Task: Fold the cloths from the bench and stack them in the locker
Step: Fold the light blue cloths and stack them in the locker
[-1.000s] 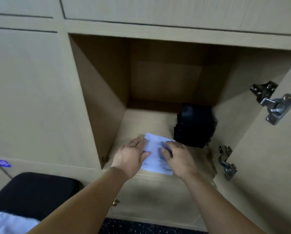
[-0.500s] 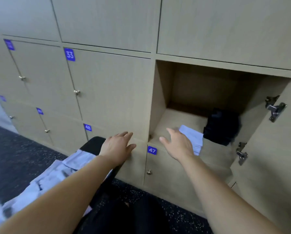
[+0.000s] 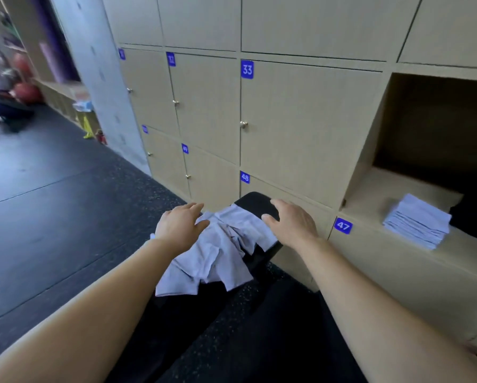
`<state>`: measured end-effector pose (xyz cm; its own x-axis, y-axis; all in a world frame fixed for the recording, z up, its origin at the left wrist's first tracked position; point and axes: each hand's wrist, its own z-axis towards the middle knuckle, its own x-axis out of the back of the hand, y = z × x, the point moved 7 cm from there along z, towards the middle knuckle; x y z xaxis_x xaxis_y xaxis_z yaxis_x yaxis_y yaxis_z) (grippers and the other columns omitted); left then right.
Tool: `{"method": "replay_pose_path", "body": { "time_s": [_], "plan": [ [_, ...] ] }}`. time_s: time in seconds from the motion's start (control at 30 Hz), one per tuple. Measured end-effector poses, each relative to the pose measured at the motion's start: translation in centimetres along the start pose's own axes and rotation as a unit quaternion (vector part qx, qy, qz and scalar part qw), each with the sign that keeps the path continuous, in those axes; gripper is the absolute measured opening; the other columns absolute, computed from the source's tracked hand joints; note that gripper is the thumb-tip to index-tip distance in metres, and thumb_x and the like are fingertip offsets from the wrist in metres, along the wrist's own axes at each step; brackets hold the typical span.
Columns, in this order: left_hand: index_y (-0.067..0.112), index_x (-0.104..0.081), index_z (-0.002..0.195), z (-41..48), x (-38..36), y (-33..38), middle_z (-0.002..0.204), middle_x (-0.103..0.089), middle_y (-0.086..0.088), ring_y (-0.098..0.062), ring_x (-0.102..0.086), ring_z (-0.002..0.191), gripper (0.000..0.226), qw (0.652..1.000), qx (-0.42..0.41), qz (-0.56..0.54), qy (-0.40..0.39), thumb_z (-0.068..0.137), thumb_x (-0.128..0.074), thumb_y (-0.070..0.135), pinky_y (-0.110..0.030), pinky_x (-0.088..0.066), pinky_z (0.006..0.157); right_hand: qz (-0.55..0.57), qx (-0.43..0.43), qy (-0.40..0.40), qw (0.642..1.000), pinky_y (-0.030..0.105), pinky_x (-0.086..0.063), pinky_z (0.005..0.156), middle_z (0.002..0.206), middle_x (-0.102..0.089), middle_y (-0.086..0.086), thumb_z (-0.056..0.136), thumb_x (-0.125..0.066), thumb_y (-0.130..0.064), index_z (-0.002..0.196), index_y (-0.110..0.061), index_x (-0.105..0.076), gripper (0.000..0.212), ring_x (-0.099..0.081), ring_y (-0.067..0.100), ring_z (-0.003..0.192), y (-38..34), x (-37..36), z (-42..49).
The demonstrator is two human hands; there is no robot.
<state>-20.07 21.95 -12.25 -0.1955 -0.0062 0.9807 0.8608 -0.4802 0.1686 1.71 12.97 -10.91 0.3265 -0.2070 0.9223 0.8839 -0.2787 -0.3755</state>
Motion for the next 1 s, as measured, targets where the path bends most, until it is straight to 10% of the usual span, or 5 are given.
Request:
{"method": "replay_pose_path", "body": {
  "time_s": [0.3,0.43,0.6,1.0],
  "plan": [
    [0.018,-0.044,0.145,-2.6,-3.0,-10.1,0.144,-0.052,-0.003,-0.025,-0.048,0.131,0.05,0.994,0.102,-0.029,-0.021,0.099,-0.049,0.037,-0.037,-0.039,0.103,-0.014,0.039,-0.068,0.997,0.035,-0.044,0.089,0.13,-0.058,0.008,0.099,-0.044,-0.035,0.131,-0.013,-0.052,0.039,-0.053,0.029,0.119,-4.3,-6.1,1.7],
    [0.016,-0.062,0.107,-3.7,-7.0,-12.6,0.108,-0.065,-0.004,-0.028,-0.058,0.107,0.025,0.989,0.131,-0.044,-0.041,0.097,-0.049,0.035,-0.036,-0.042,0.081,-0.011,0.063,-0.107,0.992,0.033,-0.039,0.068,0.087,-0.055,0.001,0.096,-0.045,-0.033,0.091,-0.015,-0.052,0.02,-0.055,0.027,0.089,-5.9,-10.7,2.2],
    [0.02,-0.067,0.086,-4.2,-10.5,-15.1,0.094,-0.065,0.002,-0.023,-0.059,0.096,0.033,0.981,0.174,-0.073,-0.04,0.094,-0.043,0.042,-0.034,-0.044,0.079,-0.008,0.08,-0.15,0.985,0.041,-0.047,0.092,0.125,-0.062,0.004,0.097,-0.047,-0.037,0.121,-0.014,-0.057,0.035,-0.057,0.028,0.114,-7.9,-16.0,4.3],
    [0.026,-0.066,0.081,-2.7,-12.3,-15.0,0.092,-0.063,0.006,-0.018,-0.057,0.095,0.041,0.959,0.273,-0.078,0.023,0.078,-0.056,0.065,-0.032,-0.04,0.082,-0.019,0.088,-0.217,0.972,0.038,-0.039,0.09,0.116,-0.062,0.011,0.097,-0.044,-0.037,0.103,-0.014,-0.055,0.027,-0.047,0.032,0.116,-13.1,-24.1,8.9]
  ]
}}
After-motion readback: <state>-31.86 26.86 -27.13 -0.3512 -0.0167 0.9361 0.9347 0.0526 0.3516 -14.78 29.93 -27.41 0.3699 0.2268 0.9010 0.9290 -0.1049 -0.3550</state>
